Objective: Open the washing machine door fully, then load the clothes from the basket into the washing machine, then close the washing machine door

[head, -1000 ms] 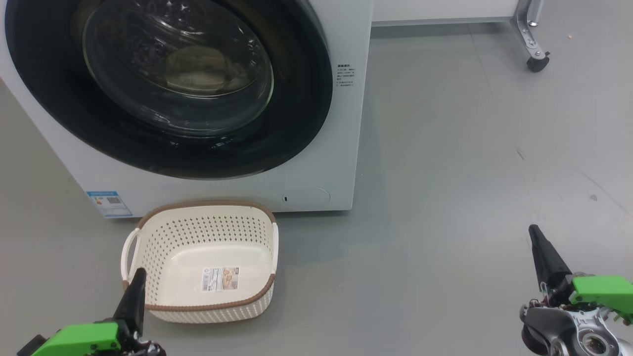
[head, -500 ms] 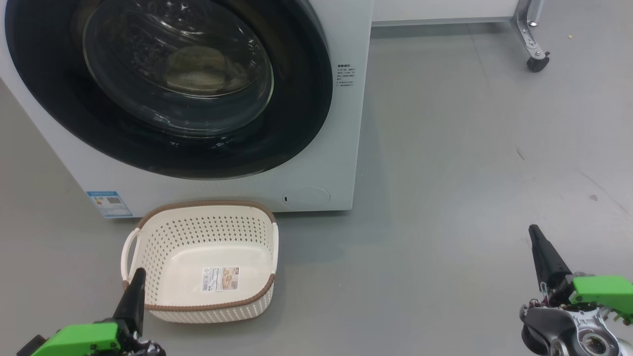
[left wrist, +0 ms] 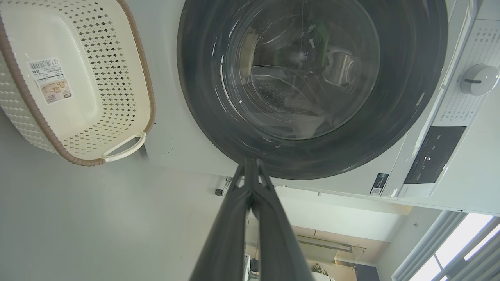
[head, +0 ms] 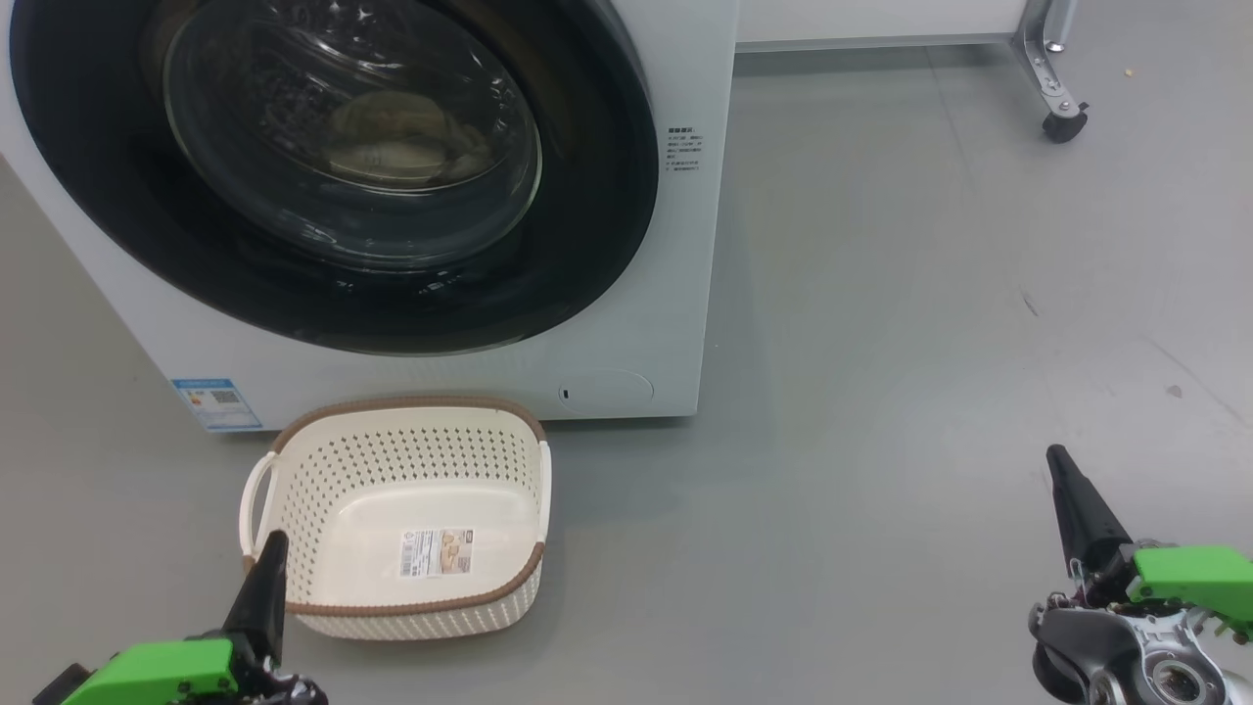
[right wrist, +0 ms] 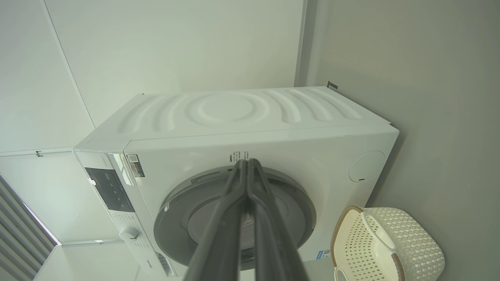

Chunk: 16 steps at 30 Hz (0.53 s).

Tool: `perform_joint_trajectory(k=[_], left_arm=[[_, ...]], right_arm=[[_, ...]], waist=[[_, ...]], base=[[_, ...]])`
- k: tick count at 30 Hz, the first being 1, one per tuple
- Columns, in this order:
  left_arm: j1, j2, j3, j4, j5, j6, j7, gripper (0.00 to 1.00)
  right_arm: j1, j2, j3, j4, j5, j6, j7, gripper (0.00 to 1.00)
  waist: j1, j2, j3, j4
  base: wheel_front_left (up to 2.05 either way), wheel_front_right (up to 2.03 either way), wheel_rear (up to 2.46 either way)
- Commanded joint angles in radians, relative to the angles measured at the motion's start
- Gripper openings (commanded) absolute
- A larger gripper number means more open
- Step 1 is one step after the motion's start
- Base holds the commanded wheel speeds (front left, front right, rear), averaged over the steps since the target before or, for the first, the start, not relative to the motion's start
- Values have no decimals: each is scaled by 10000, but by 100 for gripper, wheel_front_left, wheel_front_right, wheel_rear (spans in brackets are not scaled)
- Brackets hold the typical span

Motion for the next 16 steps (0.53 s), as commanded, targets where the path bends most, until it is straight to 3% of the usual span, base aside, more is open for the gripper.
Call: perform_joint_trajectory(k=[1, 16], left_arm=[[-511, 79, 340, -374, -25, -73, 73, 0], [-511, 77, 343, -374, -22, -73, 76, 0]], right_arm=[[-540, -217, 209, -366, 80, -27, 56, 0], [-540, -217, 209, -366, 80, -27, 56, 0]], waist=[[0, -1, 0, 0], [0, -1, 0, 0]], base=[[0, 0, 0], [0, 0, 0]])
